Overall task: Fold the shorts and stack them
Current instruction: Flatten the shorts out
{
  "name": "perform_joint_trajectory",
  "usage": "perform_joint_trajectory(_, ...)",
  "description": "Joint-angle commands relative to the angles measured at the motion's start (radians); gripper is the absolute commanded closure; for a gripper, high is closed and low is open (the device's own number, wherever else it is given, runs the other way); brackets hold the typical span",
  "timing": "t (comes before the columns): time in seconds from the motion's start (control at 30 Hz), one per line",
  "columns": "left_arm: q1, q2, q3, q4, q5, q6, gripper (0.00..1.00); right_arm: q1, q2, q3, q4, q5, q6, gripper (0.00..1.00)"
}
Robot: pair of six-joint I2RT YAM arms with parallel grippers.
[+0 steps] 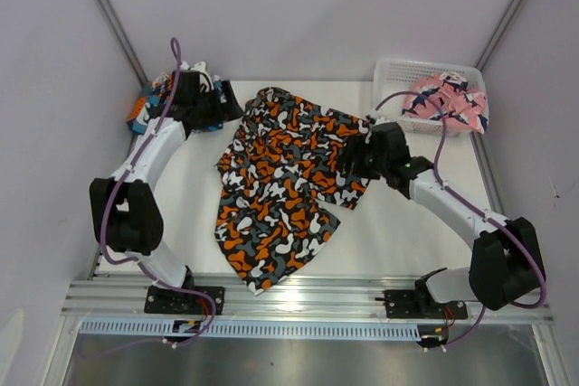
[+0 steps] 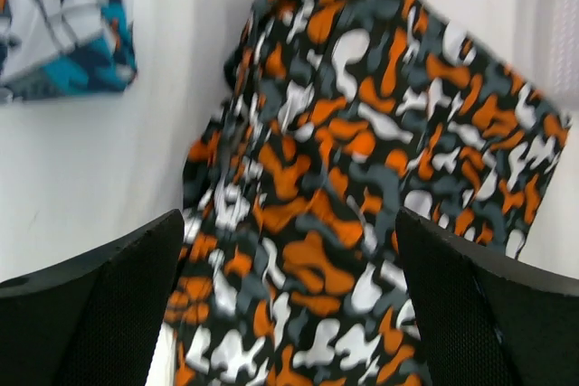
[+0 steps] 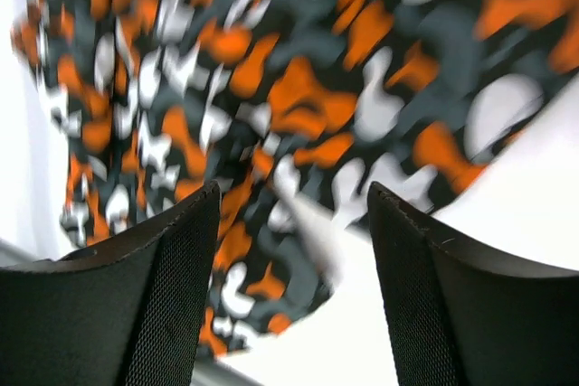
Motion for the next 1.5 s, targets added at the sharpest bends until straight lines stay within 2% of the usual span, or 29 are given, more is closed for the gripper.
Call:
perform_joint_trajectory(0.0,0.001,-0.081,-0.161,-0.051,-0.053,0.053,0.01,0.110,-0.054,-0.049,0.007,0.002,0.031,0.32)
perform_joint_trajectory(0.2,0.021,-0.121,-0.365,0.093,-0.037,-0.020,0.01,0.421,-0.042,-0.102,0.050,0.108,0.078,0.29)
perform_joint_trajectory(0.23,0.024,-0.130,-0.441,0.125,-0.005,-0.031,0.01,0.458,-0.033,-0.097,0.058,0.134,0.072,0.29)
perform_joint_trajectory(0.37,0.030,-0.213,-0.562,0.237,-0.015,-0.080,0.01,0.640,0.047,-0.037,0.069,0.211,0.013,0.29)
perform_joint_trajectory(0.43,0.041,-0.250,-0.620,0.256,-0.070,-0.094,0.01,0.684,0.117,-0.004,0.058,0.255,-0.001,0.29)
perform_joint_trajectory(0.5,0.073,-0.285,-0.664,0.279,-0.064,-0.115,0.01,0.737,0.162,0.033,0.059,0.286,-0.006,0.29)
perform_joint_trajectory(0.67,0.153,-0.259,-0.752,0.429,0.087,-0.187,0.01,0.820,0.260,0.072,0.098,0.321,0.000,0.32)
perform_joint_trajectory(0.73,0.184,-0.250,-0.778,0.549,0.141,-0.215,0.03,0.860,0.277,0.092,0.087,0.352,-0.008,0.34)
perform_joint_trajectory(0.97,0.191,-0.160,-0.766,0.627,0.217,-0.255,0.09,0.918,0.312,0.095,0.075,0.398,-0.002,0.38)
perform_joint_trajectory(1.1,0.191,-0.132,-0.800,0.737,0.273,-0.312,0.19,0.931,0.305,0.082,0.082,0.406,0.014,0.41)
perform_joint_trajectory(1.2,0.191,-0.097,-0.794,0.765,0.286,-0.324,0.25,0.938,0.305,0.079,0.092,0.400,0.011,0.42)
perform_joint_trajectory(1.27,0.191,-0.072,-0.792,0.785,0.293,-0.323,0.32,0.957,0.303,0.082,0.095,0.398,-0.011,0.43)
perform_joint_trajectory(1.37,0.191,-0.052,-0.784,0.809,0.300,-0.326,0.51,0.987,0.308,0.087,0.099,0.409,-0.037,0.43)
perform_joint_trajectory(1.4,0.191,-0.051,-0.787,0.812,0.298,-0.323,0.63,0.997,0.309,0.095,0.096,0.412,-0.052,0.43)
perform_joint_trajectory(1.43,0.191,-0.049,-0.781,0.809,0.296,-0.321,0.70,1.003,0.315,0.099,0.093,0.416,-0.060,0.43)
perform_joint_trajectory(1.47,0.191,-0.054,-0.775,0.803,0.283,-0.312,0.83,1.016,0.321,0.104,0.090,0.416,-0.066,0.43)
